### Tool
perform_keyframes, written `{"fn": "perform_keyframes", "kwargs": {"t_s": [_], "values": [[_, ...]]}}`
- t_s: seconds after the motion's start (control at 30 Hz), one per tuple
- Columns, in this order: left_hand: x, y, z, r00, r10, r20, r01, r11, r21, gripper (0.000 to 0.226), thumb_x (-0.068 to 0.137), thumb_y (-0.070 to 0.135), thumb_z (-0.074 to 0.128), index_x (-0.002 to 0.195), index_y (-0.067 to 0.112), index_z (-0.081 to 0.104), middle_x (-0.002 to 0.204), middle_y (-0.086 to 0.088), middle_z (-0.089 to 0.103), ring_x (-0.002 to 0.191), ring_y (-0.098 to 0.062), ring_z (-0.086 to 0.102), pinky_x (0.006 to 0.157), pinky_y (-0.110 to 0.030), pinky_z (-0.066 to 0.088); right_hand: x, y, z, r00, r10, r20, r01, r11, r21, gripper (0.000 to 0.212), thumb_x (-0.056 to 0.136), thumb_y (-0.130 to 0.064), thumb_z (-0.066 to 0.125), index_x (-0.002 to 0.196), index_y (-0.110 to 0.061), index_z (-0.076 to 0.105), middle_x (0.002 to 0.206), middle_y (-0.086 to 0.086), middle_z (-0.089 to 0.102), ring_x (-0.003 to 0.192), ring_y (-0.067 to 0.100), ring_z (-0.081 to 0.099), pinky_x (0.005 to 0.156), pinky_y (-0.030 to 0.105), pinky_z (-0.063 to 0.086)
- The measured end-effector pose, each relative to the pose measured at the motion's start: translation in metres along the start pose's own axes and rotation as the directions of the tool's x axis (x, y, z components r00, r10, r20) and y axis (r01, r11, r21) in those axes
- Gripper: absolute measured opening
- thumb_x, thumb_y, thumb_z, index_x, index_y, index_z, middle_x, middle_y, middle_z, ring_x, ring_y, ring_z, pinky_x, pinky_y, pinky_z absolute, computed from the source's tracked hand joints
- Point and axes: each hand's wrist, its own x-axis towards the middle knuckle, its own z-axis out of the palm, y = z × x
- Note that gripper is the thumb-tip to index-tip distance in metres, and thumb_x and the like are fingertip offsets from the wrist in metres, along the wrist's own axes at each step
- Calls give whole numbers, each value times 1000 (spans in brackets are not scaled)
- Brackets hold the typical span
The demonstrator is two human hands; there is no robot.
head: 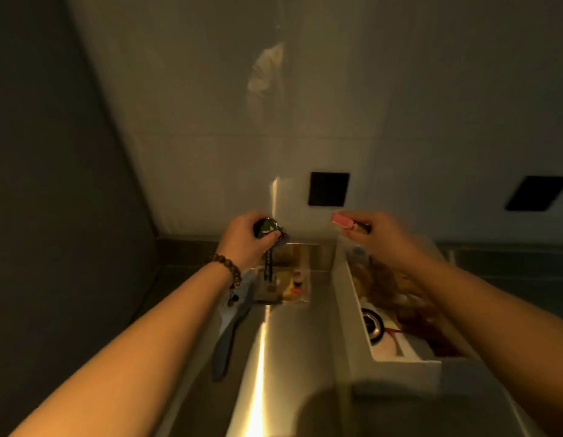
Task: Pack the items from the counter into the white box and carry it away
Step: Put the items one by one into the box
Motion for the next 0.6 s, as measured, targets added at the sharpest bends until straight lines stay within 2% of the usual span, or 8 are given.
{"fn": "perform_keyframes", "kwargs": {"t_s": [0.1,0.17,0.33,0.47,0.6], "values": [[1,37,34,997,70,31,-69,998,-10,25,81,24,72,104,22,62,85,17,57,78,6,53,62,-8,39,-35,26,-48,995,52,-81,-56,998,-41,35,88,-25,67,122,-29,63,111,-14,66,101,5,60,83,20,45],[-1,57,59,993,74,87,-72,997,-31,29,81,24,71,108,19,62,90,12,59,81,3,53,66,-10,38,-56,41,-69,988,58,-140,-67,996,-63,35,86,-24,69,120,-26,65,109,-12,67,100,2,59,78,14,41],[-13,91,122,937,111,332,-100,994,-50,28,79,25,73,105,21,63,95,8,62,89,-7,58,71,-18,46,-99,74,-87,982,83,-167,-94,994,-57,34,84,-24,72,117,-19,68,112,-4,69,99,-6,56,73,-7,33],[-22,102,161,845,138,517,-140,990,-35,27,79,28,73,104,21,65,100,5,63,92,-9,59,80,-27,53,-119,99,-84,982,161,-99,-166,985,-49,35,86,-33,69,121,-29,65,117,-8,67,98,-6,56,69,-4,38],[-27,106,192,778,124,615,-126,991,-40,28,78,31,73,104,24,65,107,9,63,97,-6,58,84,-24,50,-131,115,-81,984,150,-100,-151,988,-5,34,84,-34,70,118,-32,66,111,-10,69,79,-26,51,67,-5,37]]}}
